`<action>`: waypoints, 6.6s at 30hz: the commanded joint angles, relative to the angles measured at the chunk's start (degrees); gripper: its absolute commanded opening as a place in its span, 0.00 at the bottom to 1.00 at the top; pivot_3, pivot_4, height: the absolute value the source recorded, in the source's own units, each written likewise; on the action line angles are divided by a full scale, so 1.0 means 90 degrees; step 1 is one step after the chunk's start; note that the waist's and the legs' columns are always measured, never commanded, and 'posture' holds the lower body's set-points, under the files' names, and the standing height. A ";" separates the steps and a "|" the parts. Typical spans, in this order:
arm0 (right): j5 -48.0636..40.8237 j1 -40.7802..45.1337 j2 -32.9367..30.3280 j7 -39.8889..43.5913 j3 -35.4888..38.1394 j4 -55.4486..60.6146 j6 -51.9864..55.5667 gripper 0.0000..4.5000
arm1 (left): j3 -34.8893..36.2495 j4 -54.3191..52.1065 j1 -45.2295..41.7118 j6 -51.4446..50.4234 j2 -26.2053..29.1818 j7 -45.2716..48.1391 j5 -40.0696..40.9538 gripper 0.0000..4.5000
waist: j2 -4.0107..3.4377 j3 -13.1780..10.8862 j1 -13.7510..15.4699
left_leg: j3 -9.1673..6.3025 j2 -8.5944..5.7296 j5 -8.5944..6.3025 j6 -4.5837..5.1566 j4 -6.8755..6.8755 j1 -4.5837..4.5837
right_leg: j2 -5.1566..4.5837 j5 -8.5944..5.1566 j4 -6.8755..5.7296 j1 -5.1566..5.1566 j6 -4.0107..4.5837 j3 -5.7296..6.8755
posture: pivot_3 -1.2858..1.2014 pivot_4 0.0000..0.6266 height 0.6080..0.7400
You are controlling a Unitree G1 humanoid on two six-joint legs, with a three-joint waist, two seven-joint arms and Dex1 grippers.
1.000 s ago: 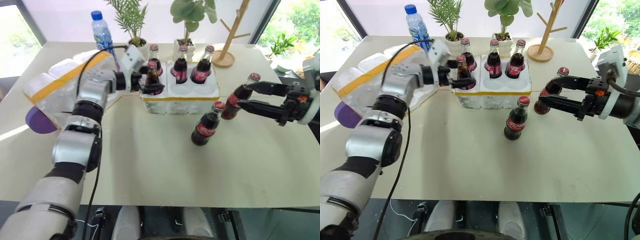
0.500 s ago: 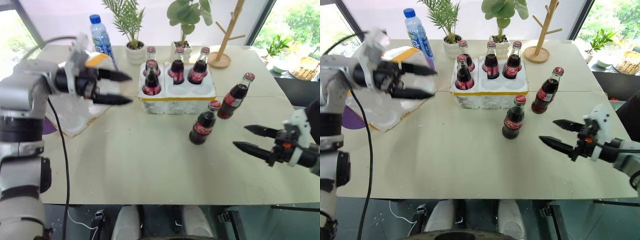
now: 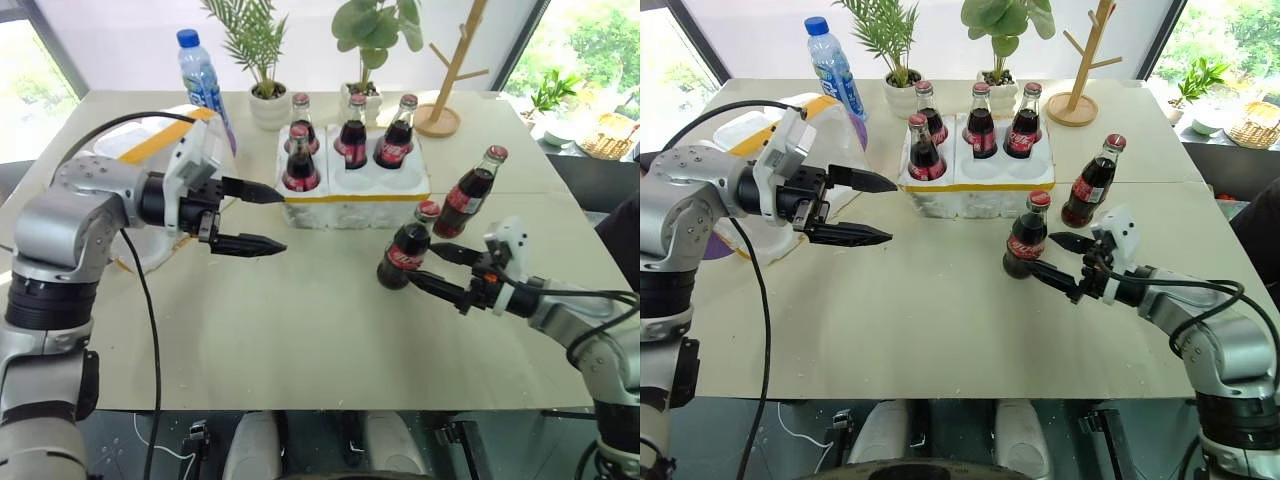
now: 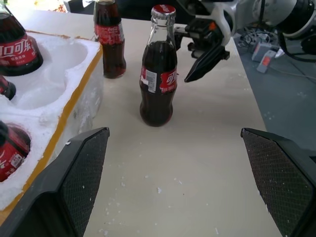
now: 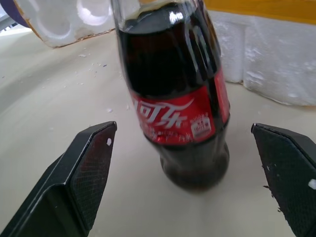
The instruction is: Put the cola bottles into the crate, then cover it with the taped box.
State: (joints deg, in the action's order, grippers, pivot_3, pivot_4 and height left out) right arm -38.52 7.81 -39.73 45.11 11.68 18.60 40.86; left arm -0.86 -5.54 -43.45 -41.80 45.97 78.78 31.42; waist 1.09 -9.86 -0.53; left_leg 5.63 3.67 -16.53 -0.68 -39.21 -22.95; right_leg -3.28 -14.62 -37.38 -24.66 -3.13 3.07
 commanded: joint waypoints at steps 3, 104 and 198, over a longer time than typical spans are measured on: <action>0.0151 0.0422 0.0225 -0.0116 -0.0288 -0.0200 -0.0151 1.00 | 0.0184 -0.0171 -0.0055 0.0042 0.0133 -0.0133 0.0168 0.99 | 0.0000 0.0000 0.0005 | 0.0002 -0.0001 -0.0001 0.0002 0.0000 -0.0002 | -0.0003 0.0000 0.0002 0.0000 0.0000 0.0000 | 0.52 0.24 1.00; 0.2138 0.2738 0.1166 -0.2330 0.0429 -0.3460 -0.1489 0.61 | -0.0135 0.1488 -0.1291 0.1238 -0.1166 -0.0703 -0.0499 1.00 | -0.0012 -0.0006 -0.0023 | 0.0033 -0.0001 0.0015 -0.0023 -0.0001 -0.0042 | 0.0010 0.0007 -0.0027 -0.0074 0.0002 -0.0053 | 0.52 0.24 1.00; -0.1342 0.4543 -0.1558 0.2399 0.0257 -0.0669 0.1293 1.00 | 0.0244 0.4217 0.0911 0.2640 0.2803 -0.0117 -0.3196 0.94 | -0.0036 -0.0025 -0.0008 | 0.0098 0.0009 -0.0011 0.0015 0.0005 -0.0060 | 0.0005 0.0009 -0.0049 -0.0135 0.0009 -0.0085 | 0.52 0.24 1.00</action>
State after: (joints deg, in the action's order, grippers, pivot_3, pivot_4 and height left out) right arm -48.78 48.06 -52.77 67.06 11.46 10.37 52.43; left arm 1.83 31.30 -33.89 -19.05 70.88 77.52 3.73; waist 0.76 -10.09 -0.60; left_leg 6.50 3.75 -16.63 -0.54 -39.18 -23.49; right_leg -3.24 -14.54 -37.84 -25.88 -3.04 2.31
